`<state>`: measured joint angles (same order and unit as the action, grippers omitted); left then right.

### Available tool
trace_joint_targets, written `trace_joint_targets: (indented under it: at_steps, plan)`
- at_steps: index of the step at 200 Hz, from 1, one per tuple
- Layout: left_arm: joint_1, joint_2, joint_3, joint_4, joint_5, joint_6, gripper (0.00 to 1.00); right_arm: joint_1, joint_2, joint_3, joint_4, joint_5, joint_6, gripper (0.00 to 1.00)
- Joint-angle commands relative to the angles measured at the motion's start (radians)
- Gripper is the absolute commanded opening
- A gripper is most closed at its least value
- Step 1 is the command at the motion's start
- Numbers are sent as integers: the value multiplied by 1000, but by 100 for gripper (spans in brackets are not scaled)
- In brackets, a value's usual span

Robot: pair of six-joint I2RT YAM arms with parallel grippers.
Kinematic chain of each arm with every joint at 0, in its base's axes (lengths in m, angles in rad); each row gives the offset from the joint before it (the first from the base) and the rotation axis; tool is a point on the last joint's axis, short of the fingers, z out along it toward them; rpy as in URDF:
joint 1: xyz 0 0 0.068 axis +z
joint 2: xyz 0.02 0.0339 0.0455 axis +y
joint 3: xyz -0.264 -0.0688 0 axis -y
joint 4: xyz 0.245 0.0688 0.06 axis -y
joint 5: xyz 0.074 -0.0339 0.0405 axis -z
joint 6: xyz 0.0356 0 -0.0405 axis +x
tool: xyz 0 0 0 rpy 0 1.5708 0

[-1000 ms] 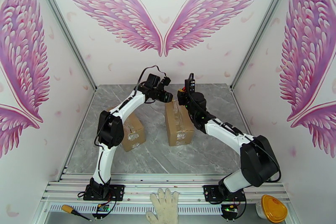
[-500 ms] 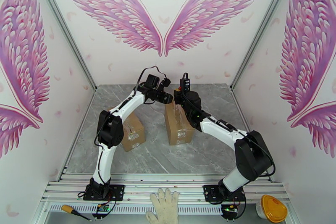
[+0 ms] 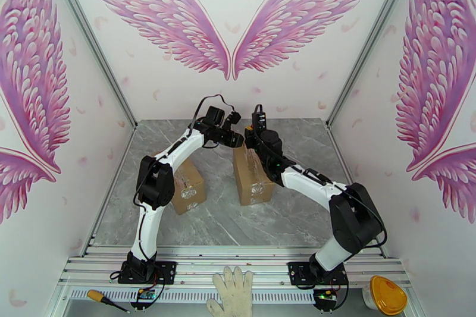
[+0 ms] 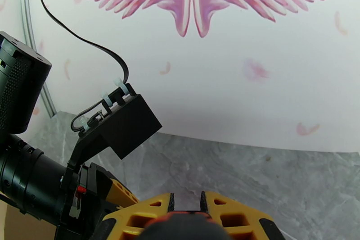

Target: Unpack the express box

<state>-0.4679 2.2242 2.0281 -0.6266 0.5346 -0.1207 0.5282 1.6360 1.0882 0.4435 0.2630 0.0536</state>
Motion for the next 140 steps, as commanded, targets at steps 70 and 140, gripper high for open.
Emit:
trace_joint_targets:
  at_steps: [70,140]
  plan:
    - [31,61,-65,-32,-53,-87,36,66,-31,-37,-88,84,9,0]
    - [32,79,-69,-44,-106,-115,30,94,-110,-78,-157,114,32,0]
